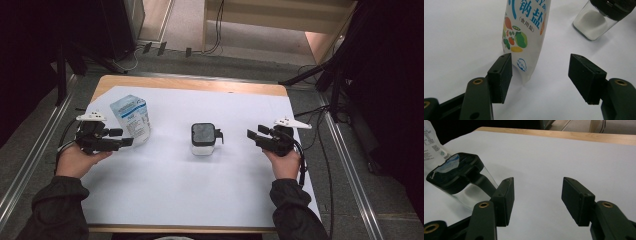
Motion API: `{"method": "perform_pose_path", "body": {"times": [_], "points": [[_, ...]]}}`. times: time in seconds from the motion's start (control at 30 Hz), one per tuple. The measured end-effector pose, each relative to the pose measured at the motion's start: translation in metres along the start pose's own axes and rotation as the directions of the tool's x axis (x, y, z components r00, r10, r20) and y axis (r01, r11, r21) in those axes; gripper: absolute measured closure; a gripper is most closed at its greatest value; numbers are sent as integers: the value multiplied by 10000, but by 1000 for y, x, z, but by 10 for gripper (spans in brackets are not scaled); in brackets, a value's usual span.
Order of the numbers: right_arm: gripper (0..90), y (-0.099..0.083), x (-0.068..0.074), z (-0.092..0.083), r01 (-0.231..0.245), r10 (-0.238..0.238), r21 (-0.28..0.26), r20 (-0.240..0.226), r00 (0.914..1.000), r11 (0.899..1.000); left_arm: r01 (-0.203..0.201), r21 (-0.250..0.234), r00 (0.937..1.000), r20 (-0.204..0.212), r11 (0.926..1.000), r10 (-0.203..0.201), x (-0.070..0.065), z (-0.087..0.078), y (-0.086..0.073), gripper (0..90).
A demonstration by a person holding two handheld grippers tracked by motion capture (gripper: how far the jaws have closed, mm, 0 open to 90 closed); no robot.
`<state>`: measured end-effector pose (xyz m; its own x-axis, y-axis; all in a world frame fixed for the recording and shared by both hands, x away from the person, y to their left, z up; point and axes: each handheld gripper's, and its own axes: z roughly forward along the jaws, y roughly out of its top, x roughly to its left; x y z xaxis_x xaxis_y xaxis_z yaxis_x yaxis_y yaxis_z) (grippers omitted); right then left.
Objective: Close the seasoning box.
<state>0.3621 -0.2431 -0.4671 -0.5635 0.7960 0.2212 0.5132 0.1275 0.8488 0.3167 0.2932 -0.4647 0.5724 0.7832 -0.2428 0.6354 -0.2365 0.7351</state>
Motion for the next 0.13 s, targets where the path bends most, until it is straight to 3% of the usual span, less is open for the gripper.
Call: {"method": "perform_pose_path", "body": {"times": [0.13], "points": [[449, 0, -1, -1, -56, 56, 11, 29, 10000, 10000, -47, 84, 10000, 54, 10000, 47, 0, 1, 1, 367]]}}
